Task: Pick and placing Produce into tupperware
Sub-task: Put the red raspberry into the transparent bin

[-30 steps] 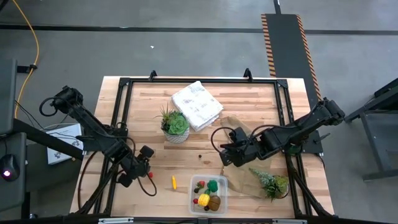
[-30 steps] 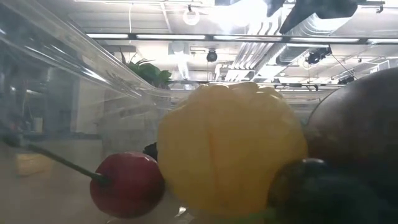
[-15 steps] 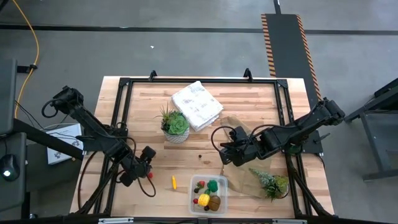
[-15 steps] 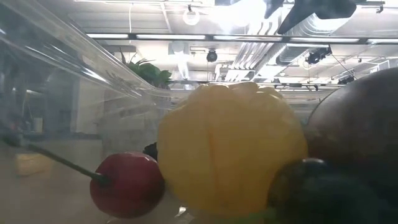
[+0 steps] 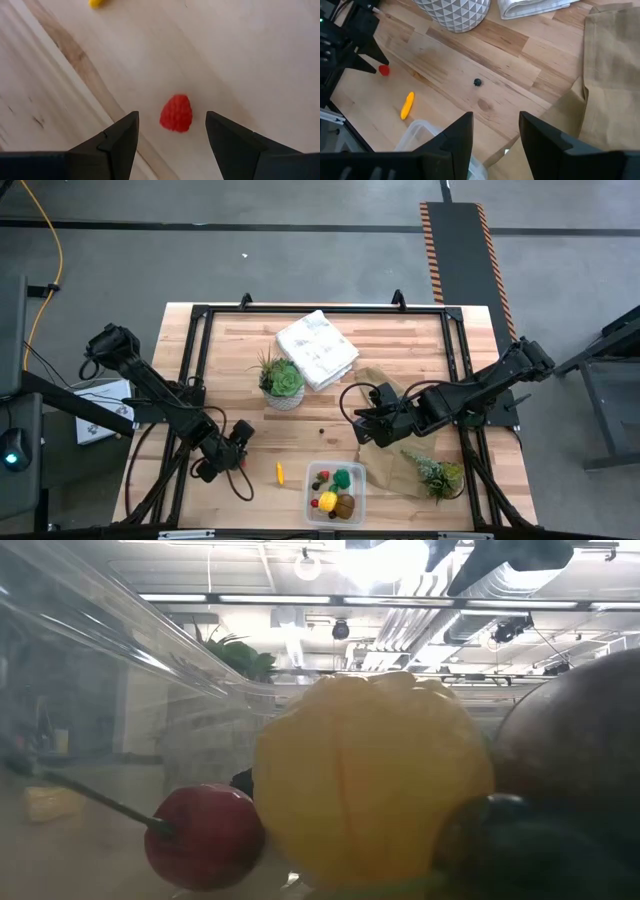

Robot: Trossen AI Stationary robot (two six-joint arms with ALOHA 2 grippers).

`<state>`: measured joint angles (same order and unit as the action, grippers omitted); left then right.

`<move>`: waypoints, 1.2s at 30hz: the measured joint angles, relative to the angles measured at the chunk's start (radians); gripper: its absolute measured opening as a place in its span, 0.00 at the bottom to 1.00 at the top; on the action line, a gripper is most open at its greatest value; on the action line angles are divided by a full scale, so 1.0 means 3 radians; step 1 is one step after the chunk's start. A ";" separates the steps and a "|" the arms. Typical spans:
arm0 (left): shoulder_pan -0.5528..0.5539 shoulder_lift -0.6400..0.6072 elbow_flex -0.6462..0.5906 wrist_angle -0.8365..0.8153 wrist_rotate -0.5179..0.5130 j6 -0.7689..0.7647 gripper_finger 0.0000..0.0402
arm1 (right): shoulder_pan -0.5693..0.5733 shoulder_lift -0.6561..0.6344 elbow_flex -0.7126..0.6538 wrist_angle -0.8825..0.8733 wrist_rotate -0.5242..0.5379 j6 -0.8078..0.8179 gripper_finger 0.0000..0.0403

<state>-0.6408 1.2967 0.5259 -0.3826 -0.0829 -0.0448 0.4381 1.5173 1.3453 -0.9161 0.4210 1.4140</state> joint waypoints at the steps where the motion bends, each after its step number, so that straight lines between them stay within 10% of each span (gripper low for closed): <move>1: 0.0000 0.0034 0.0000 -0.0002 -0.0003 0.0000 0.55 | 0.0000 0.0000 0.0000 0.0000 0.0001 0.0000 0.37; 13: 0.0000 0.0256 0.0001 0.0154 -0.0006 -0.0039 0.53 | 0.0001 0.0000 0.0000 -0.0050 0.0003 -0.0013 0.37; 28: 0.0000 0.0253 0.0018 0.0133 0.0238 -0.0111 0.18 | 0.0000 0.0000 0.0001 -0.0124 0.0003 -0.0027 0.37; 36: 0.0000 0.0253 0.0222 0.0133 0.0224 -0.0139 0.24 | 0.0001 0.0000 0.0001 -0.0146 0.0001 -0.0091 0.37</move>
<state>-0.6407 1.3727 0.5926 -0.3428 -0.0156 -0.0864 0.4383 1.5173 1.3457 -0.9600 0.4213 1.3868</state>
